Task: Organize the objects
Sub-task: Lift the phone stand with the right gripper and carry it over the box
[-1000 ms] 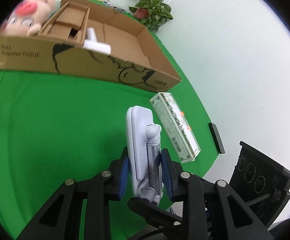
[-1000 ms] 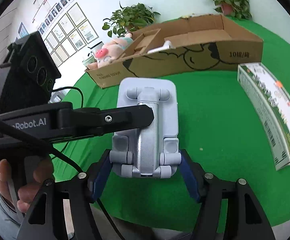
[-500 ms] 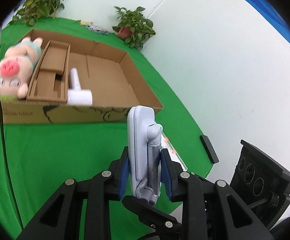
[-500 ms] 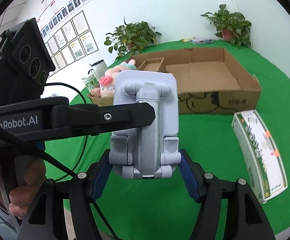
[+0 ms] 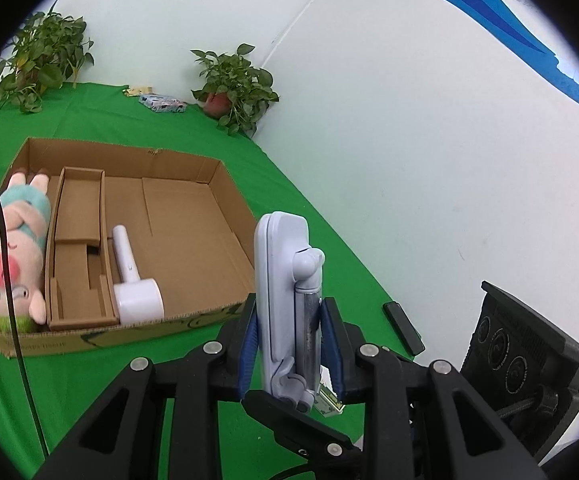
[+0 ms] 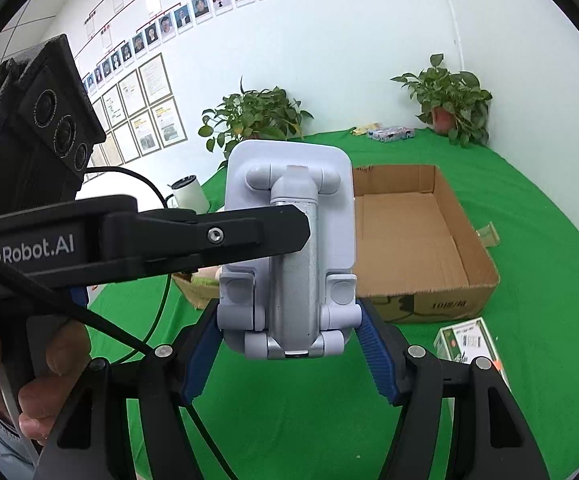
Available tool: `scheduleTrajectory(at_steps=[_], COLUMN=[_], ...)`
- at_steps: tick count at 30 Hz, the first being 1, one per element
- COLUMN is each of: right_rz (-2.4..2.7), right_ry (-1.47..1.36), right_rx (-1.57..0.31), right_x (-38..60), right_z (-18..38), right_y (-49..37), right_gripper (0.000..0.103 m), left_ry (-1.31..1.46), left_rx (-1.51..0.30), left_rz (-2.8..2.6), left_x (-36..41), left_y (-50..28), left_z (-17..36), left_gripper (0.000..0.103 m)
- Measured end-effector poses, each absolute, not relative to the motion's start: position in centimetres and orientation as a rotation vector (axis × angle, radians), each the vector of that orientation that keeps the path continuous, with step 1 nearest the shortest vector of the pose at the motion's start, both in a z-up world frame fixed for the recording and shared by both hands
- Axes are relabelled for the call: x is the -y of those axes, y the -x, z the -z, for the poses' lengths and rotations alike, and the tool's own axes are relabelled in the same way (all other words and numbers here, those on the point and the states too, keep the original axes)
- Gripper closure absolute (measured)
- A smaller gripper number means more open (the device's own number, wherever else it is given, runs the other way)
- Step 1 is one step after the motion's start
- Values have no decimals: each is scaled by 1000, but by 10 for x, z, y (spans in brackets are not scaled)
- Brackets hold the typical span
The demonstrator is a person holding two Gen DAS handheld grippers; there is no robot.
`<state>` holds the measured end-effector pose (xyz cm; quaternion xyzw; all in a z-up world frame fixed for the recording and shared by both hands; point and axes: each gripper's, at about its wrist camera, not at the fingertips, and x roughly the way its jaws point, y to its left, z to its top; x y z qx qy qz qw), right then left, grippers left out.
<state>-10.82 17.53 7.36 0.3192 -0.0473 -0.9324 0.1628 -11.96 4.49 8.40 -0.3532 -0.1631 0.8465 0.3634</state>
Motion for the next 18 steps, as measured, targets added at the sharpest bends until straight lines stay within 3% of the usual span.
scheduleTrajectory(at_steps=[18], right_rz=[2620], right_ry=[-971], right_rx=[169], right_x=[-176], right_z=[-108], right_y=[188], right_gripper=[40], left_ry=[981], left_rx=[437], left_rz=[-2182], left_x=[-51], left_y=[193], left_z=[-101], left_gripper=[75])
